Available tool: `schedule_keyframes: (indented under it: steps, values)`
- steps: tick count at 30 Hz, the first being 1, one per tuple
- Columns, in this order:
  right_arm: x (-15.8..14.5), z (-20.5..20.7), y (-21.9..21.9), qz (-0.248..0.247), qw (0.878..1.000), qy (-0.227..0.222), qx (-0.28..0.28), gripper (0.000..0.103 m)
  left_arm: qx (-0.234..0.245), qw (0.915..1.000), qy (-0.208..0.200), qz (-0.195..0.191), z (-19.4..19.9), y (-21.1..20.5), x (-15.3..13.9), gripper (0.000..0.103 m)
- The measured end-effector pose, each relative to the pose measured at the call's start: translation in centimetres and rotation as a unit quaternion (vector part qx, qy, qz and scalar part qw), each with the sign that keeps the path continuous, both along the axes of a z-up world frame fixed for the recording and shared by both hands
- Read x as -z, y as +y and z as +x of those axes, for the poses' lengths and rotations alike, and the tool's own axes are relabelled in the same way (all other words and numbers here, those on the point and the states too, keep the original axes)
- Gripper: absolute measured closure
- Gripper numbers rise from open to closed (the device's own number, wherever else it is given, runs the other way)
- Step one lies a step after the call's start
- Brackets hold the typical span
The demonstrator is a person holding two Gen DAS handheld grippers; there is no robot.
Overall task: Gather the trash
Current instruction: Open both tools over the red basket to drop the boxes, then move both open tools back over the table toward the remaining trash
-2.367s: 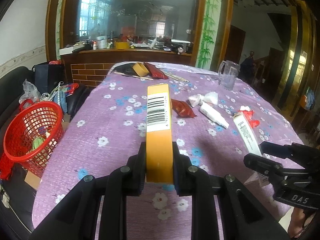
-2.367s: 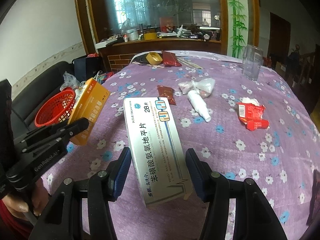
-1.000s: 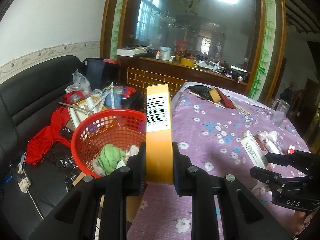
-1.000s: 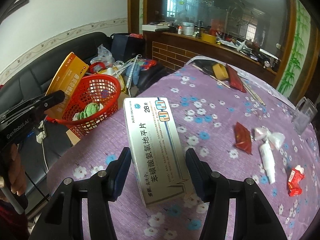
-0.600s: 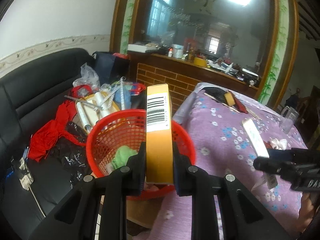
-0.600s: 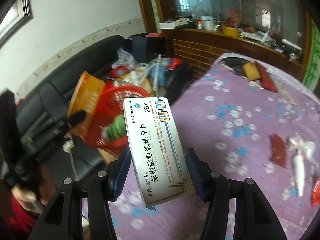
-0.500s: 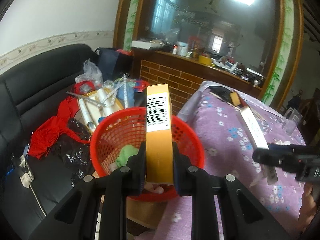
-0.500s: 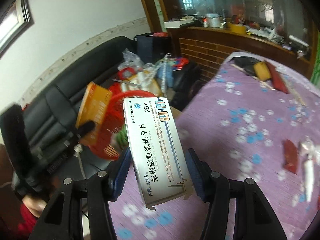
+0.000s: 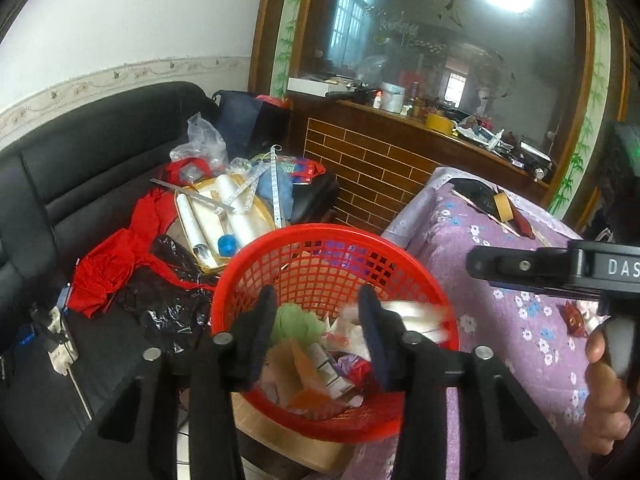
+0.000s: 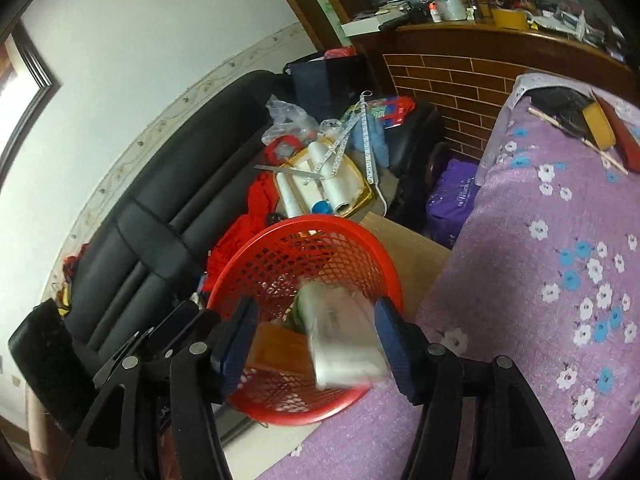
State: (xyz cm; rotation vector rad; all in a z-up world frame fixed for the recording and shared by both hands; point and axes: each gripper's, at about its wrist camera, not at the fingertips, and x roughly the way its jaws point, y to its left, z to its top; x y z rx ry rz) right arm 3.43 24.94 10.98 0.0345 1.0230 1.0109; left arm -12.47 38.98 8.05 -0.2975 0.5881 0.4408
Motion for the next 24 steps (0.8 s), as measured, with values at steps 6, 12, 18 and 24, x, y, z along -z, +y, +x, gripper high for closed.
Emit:
schedule_keyframes:
  steps: [6,12,18,24]
  values:
    - [-0.7,-2.0,-5.7,-0.010,0.999,-0.032,0.023,0.038,-0.007,0.9987,-0.003,0.050,-0.8,-4.0,-0.7,0.043]
    - [-1.3,-5.1,-12.7,-0.042,0.992,-0.091,0.074,0.038,0.017,0.9950,-0.008,0.098,-1.0,-10.5,-1.5,0.035]
    - [-1.3,-6.6,-20.3,-0.054,0.987,-0.098,0.120,0.038,0.060,0.9884,-0.004,0.139,-0.8,-17.1,-1.6,0.034]
    - [-1.4,-8.5,-26.6,-0.047,0.981,-0.104,0.159,0.038,0.105,0.9805,-0.002,0.166,-0.8,-22.6,-2.2,0.033]
